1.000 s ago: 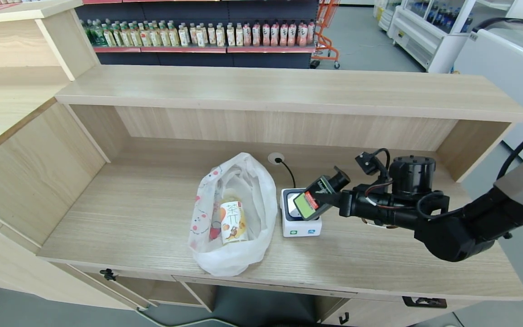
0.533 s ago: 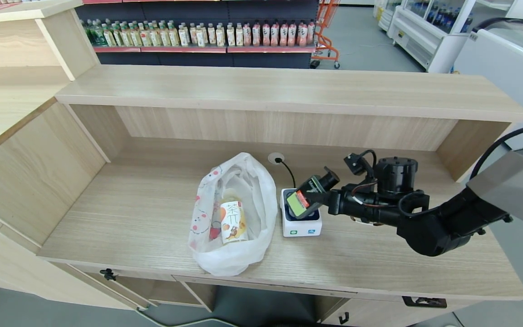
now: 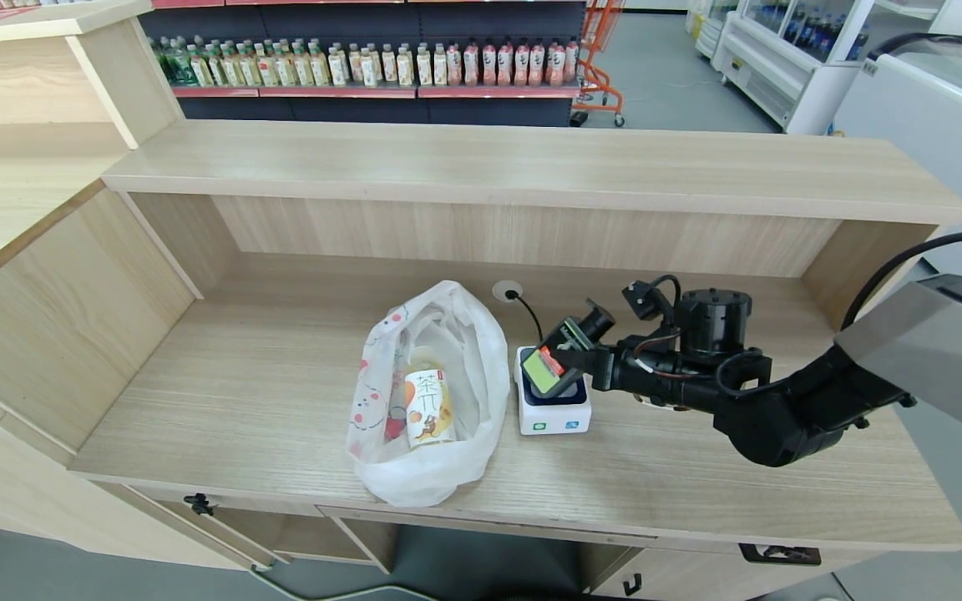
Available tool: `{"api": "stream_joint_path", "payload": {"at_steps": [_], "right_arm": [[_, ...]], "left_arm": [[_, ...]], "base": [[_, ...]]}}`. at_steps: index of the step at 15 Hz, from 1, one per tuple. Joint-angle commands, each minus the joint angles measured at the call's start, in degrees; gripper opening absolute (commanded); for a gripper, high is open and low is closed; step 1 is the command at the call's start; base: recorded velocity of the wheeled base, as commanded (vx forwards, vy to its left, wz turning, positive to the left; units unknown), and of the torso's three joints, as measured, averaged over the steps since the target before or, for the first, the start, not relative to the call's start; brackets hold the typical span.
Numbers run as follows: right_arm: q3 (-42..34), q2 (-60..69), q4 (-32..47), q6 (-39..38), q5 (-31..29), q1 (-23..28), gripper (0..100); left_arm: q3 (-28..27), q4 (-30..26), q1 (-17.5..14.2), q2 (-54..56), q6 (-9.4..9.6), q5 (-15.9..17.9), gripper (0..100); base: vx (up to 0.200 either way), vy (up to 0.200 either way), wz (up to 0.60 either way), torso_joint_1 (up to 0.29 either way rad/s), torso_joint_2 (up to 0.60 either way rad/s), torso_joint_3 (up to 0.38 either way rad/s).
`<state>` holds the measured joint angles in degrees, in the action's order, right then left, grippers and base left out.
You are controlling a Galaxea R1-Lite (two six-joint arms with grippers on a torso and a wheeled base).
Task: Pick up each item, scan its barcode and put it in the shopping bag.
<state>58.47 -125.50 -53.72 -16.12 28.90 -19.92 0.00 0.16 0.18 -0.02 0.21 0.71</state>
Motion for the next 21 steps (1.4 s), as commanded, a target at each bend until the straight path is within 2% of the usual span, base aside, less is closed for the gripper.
{"api": "stream_joint_path", "payload": {"at_steps": [1, 8, 12, 15, 18, 21], "right_arm": [[0.07, -0.27, 0.11, 0.03, -0.08, -0.03, 0], [0.24, 1.93, 0.20, -0.06, -0.08, 0.06, 0], [-1.51, 15.81, 1.08, 0.47, 0.19, 2.96, 0], [-1.95, 26.19, 6.09, 6.80, 0.01, 3.31, 0], [-3.62, 29.09, 6.97, 15.68, -0.16, 2.96, 0], [-4.41, 29.00, 7.05, 16.47, -0.25, 2.96, 0]], "left_arm": [[0.00, 0.02, -0.01, 0.02, -0.03, 0.00, 100], [0.00, 0.02, -0.01, 0.02, -0.03, 0.00, 100], [0.00, 0.02, -0.01, 0.02, -0.03, 0.00, 100], [0.00, 0.02, -0.01, 0.02, -0.03, 0.00, 100], [0.00, 0.02, -0.01, 0.02, -0.03, 0.00, 100], [0.00, 0.02, -0.01, 0.02, 0.06, 0.00, 100]], "base": [[0.000, 0.000, 0.00, 0.000, 0.00, 0.000], [0.000, 0.000, 0.00, 0.000, 0.00, 0.000], [0.000, 0.000, 0.00, 0.000, 0.00, 0.000], [0.000, 0.000, 0.00, 0.000, 0.00, 0.000], [0.000, 0.000, 0.00, 0.000, 0.00, 0.000], [0.000, 0.200, 0.00, -0.006, 0.00, 0.006]]}}
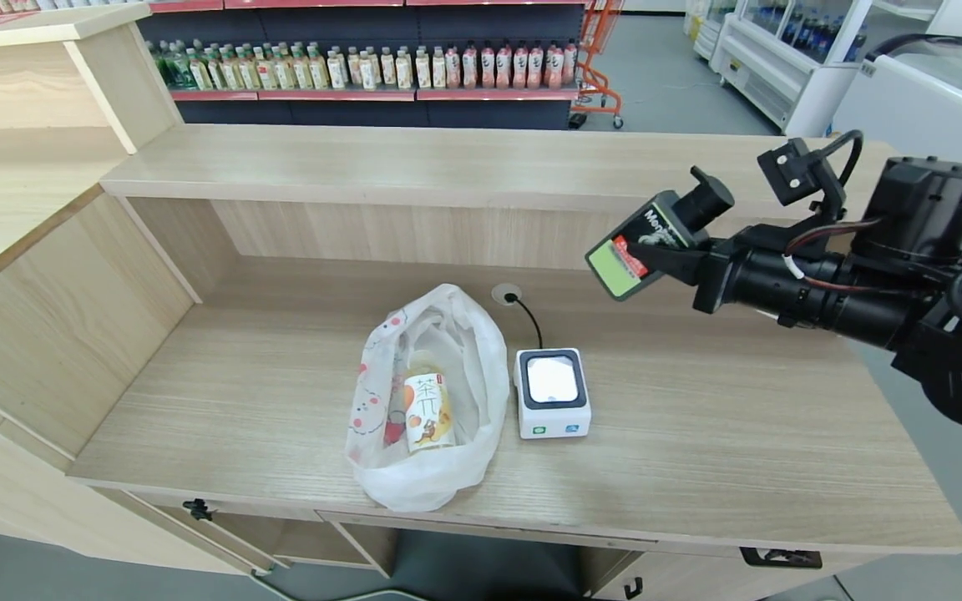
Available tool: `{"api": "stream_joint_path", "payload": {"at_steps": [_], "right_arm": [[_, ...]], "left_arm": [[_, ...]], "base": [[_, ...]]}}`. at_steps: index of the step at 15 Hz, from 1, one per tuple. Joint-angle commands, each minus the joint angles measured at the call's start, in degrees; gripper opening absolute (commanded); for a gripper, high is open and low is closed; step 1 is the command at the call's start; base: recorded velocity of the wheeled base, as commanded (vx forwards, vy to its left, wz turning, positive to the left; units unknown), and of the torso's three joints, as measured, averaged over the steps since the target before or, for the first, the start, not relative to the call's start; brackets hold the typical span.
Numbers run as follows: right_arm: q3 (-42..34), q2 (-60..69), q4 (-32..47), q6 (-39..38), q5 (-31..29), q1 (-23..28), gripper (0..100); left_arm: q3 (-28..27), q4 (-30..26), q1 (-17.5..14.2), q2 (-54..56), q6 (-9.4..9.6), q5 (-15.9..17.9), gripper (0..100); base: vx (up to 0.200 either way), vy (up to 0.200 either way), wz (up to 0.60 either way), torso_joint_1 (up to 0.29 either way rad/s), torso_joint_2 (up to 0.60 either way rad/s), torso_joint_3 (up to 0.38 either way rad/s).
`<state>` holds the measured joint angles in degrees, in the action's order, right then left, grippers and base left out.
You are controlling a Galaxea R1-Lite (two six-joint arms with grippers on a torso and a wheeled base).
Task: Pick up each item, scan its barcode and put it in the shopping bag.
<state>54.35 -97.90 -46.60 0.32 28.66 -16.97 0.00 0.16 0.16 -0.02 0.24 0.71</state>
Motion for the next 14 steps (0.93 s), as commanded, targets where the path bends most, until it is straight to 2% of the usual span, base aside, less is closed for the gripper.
{"api": "stream_joint_path", "payload": {"at_steps": [1, 8, 11, 14], "right_arm": [[-0.47, 0.96, -0.07, 0.03, -0.01, 0.01, 0], [2.08, -9.68, -0.07, 0.65, -0.01, -0.43, 0], [2.61, -15.56, -0.07, 3.55, 0.08, -0.61, 0], [3.93, -19.87, -0.42, 3.02, -0.01, -1.66, 0]], "left_arm": [[0.00, 0.02, 0.02, 0.02, 0.02, 0.00, 100], [0.00, 0.02, 0.02, 0.02, 0.02, 0.00, 100], [0.00, 0.02, 0.02, 0.02, 0.02, 0.00, 100], [0.00, 0.02, 0.02, 0.02, 0.02, 0.00, 100]], "base": [[0.000, 0.200, 0.00, -0.007, -0.01, 0.007], [0.000, 0.200, 0.00, 0.006, 0.01, 0.000], [0.000, 0.000, 0.00, 0.000, 0.00, 0.000], [0.000, 0.000, 0.00, 0.000, 0.00, 0.000]]}}
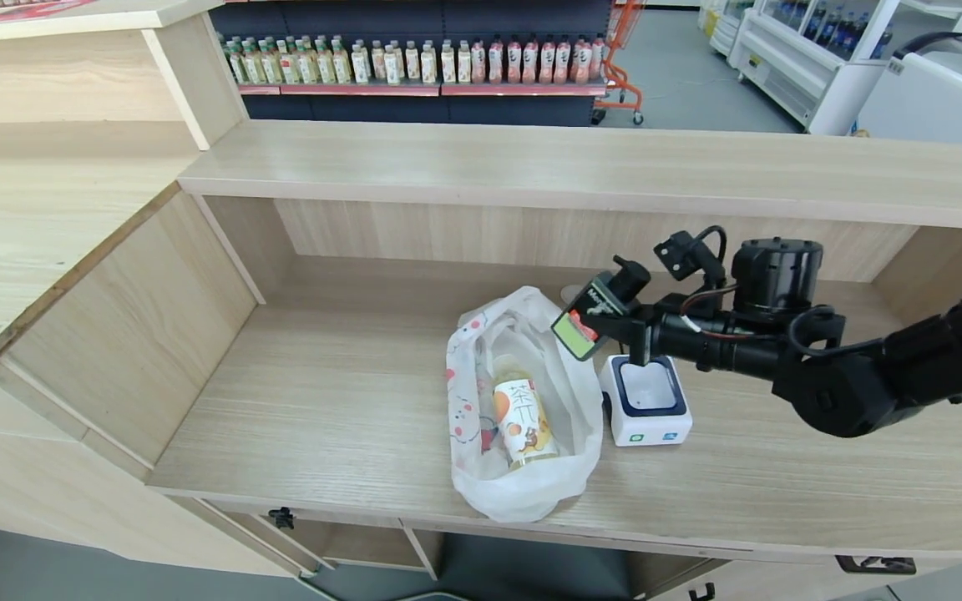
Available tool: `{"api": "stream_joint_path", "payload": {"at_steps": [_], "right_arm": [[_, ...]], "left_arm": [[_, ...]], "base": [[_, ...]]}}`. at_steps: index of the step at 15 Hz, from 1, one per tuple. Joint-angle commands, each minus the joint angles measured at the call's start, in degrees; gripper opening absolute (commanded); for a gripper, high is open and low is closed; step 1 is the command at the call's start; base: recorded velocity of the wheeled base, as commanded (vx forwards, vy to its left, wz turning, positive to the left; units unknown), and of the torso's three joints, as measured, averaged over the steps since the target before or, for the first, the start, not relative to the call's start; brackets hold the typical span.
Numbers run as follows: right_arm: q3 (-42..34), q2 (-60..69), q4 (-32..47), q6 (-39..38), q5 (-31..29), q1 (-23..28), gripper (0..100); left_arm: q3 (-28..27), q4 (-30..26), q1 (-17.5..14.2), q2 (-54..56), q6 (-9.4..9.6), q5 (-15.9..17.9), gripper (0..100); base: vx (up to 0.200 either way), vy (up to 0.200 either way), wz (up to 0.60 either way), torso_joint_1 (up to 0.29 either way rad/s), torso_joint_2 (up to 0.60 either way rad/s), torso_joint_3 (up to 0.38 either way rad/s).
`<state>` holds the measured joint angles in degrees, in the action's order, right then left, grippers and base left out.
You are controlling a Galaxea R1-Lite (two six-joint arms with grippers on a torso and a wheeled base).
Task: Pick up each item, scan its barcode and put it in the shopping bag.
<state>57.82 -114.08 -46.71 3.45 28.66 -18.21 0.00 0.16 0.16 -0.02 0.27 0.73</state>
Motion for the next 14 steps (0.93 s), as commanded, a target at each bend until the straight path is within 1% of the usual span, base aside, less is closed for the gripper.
{"api": "stream_joint_path", "payload": {"at_steps": [1, 4, 6, 8, 12, 14], "right_arm": [[0.45, -4.84, -0.48, -0.02, -0.01, -0.60, 0], [1.24, -8.00, -1.19, 0.33, -0.27, -0.86, 0], [2.47, -11.25, -4.70, 0.59, -3.61, -1.39, 0], [3.44, -12.83, -6.02, 0.86, -3.96, -1.83, 0], [3.62, -13.54, -6.37, 0.68, -3.96, -4.64, 0], [3.70, -13.89, -6.28, 1.12, -4.05, -5.08, 0]], "left_arm": [[0.00, 0.02, 0.02, 0.02, 0.00, -0.03, 100], [0.00, 0.02, 0.02, 0.02, 0.00, -0.03, 100], [0.00, 0.02, 0.02, 0.02, 0.00, -0.03, 100], [0.00, 0.02, 0.02, 0.02, 0.00, -0.03, 100], [0.00, 0.02, 0.02, 0.02, 0.08, -0.03, 100], [0.00, 0.02, 0.02, 0.02, 0.00, -0.03, 100]], "base": [[0.000, 0.000, 0.00, 0.000, 0.00, 0.000], [0.000, 0.000, 0.00, 0.000, 0.00, 0.000], [0.000, 0.000, 0.00, 0.000, 0.00, 0.000], [0.000, 0.000, 0.00, 0.000, 0.00, 0.000], [0.000, 0.000, 0.00, 0.000, 0.00, 0.000], [0.000, 0.000, 0.00, 0.000, 0.00, 0.000]]}}
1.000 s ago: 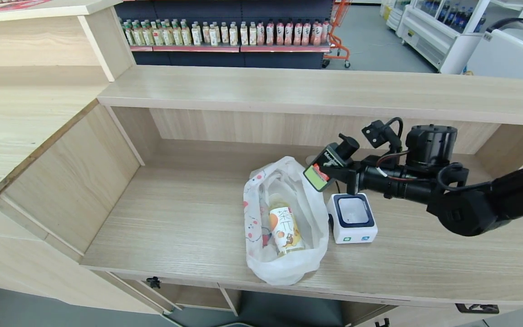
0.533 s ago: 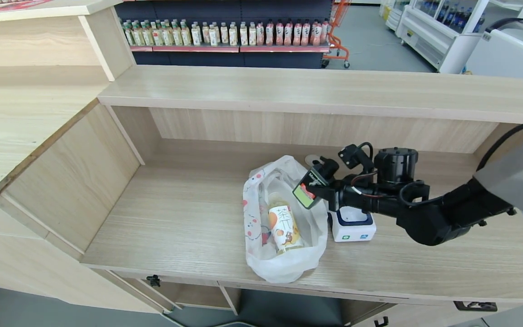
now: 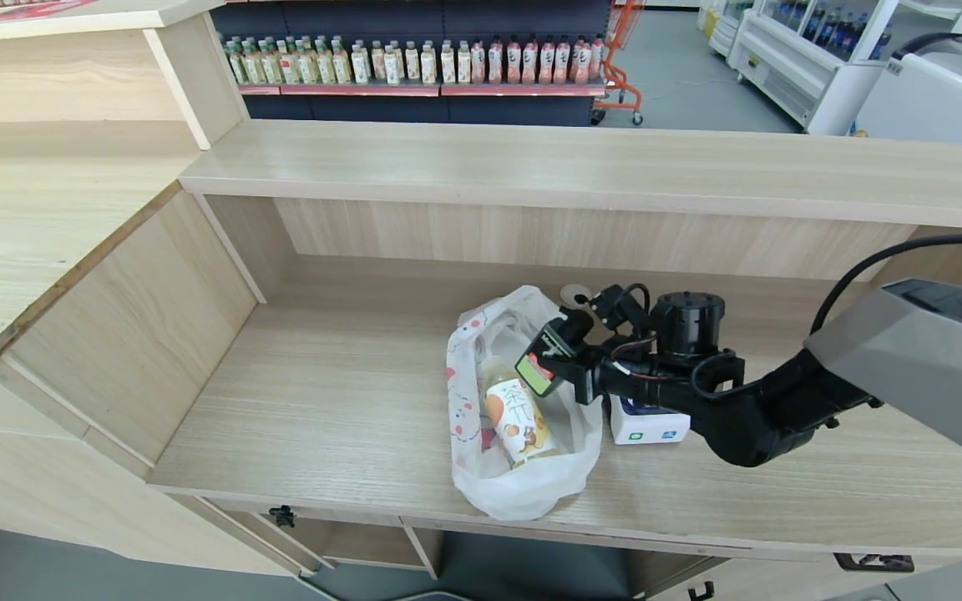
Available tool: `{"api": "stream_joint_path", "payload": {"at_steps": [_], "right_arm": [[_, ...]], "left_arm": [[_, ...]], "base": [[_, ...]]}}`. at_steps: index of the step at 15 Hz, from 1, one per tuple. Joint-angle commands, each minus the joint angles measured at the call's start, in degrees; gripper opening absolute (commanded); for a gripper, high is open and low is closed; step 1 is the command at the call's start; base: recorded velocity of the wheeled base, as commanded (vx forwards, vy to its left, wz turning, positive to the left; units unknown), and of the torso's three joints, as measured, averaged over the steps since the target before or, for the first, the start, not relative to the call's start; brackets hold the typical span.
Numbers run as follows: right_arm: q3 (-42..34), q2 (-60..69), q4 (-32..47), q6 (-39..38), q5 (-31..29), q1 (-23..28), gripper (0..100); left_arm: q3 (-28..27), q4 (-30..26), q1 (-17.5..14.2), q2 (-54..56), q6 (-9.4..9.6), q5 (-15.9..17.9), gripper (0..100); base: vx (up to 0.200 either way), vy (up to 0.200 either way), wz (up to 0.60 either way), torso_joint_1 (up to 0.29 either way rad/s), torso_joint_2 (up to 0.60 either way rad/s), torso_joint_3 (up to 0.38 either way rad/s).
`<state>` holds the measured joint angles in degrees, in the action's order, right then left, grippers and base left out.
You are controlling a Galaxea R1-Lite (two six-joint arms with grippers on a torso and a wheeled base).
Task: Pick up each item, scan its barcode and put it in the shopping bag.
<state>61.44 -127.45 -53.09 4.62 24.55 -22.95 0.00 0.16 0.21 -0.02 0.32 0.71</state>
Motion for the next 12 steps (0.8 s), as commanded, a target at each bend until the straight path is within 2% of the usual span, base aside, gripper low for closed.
{"api": "stream_joint_path", "payload": {"at_steps": [1, 3, 12], "right_arm": [[0.17, -0.52, 0.18, 0.65, 0.06, -0.25, 0], [-0.09, -1.22, 0.09, 5.75, 0.06, 0.45, 0], [0.61, -2.71, -1.93, 11.20, 0.41, 0.72, 0]], "left_arm": [[0.00, 0.02, -0.03, 0.02, -0.05, 0.00, 100], [0.00, 0.02, -0.03, 0.02, -0.05, 0.00, 100], [0.00, 0.02, -0.03, 0.02, -0.05, 0.00, 100]], "base": [[0.000, 0.000, 0.00, 0.000, 0.00, 0.000], [0.000, 0.000, 0.00, 0.000, 0.00, 0.000], [0.000, 0.000, 0.00, 0.000, 0.00, 0.000]]}}
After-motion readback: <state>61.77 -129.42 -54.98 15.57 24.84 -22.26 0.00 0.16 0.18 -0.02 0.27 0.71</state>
